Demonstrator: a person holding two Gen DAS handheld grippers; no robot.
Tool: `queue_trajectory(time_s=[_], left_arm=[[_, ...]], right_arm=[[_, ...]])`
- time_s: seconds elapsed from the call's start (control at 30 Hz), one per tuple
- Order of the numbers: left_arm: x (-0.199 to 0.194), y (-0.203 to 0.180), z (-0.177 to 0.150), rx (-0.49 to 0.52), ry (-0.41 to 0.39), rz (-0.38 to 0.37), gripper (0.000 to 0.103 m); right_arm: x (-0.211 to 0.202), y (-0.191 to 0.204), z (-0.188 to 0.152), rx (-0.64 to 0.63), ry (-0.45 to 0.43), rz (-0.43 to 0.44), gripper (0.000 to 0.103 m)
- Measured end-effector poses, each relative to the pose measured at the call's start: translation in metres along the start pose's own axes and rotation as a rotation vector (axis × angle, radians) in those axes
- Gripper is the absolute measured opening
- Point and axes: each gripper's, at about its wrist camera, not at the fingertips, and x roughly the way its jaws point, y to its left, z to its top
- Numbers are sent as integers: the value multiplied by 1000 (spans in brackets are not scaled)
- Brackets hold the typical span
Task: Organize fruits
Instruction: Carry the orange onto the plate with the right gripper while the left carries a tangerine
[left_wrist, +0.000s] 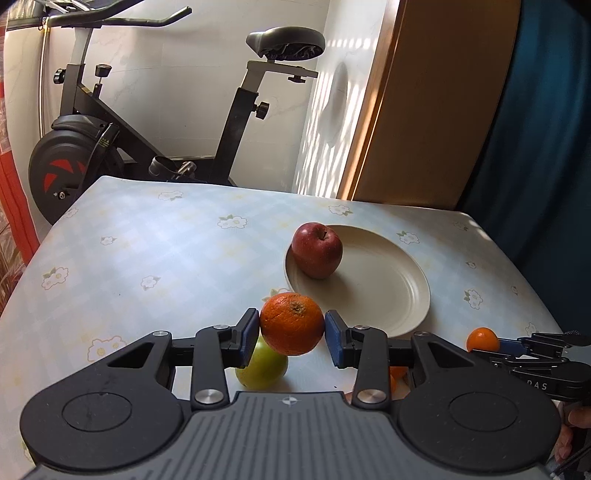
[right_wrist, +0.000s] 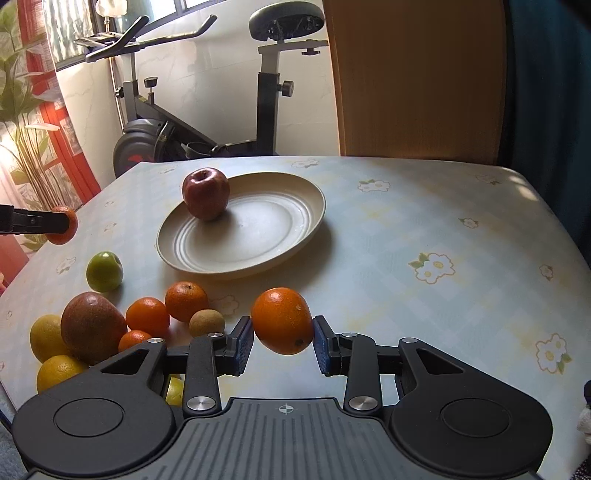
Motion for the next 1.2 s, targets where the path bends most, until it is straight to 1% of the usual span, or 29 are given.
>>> queue_trajectory(time_s=[0.17, 0.23, 0.33, 0.43, 0.57, 0.67, 0.77, 0.87, 0.97, 1.07, 1.2], left_arm=[[4, -9, 19, 42, -45, -22, 41], [7, -13, 27, 65, -55, -18, 41], [17, -18, 41, 93, -61, -21, 41], [36, -20, 47, 91, -17, -39, 41], [63, -26, 45, 108, 41, -44, 41], [84, -25, 41, 112, 87, -43, 41], [103, -24, 40, 138, 116, -43, 41], [116, -24, 40, 148, 138, -34, 41], [124, -25, 35, 166, 154, -43, 41], [132, -26, 32, 192, 166, -29, 41], [136, -24, 29, 182, 180, -43, 41]], right_arm=[[-1, -3, 26, -18, -29, 11, 32], [-1, -4, 38, -31, -43, 16, 32], [5, -3, 59, -83, -58, 13, 32], [21, 1, 78, -162, -46, 4, 32], [52, 5, 94, -208, -8, 27, 32], [77, 5, 103, -205, 24, 51, 32], [97, 1, 106, -188, 39, 74, 32], [116, -2, 110, -194, 51, 84, 32], [131, -3, 114, -205, 68, 95, 32], [145, -1, 117, -222, 81, 106, 32], [157, 2, 121, -231, 81, 125, 32]])
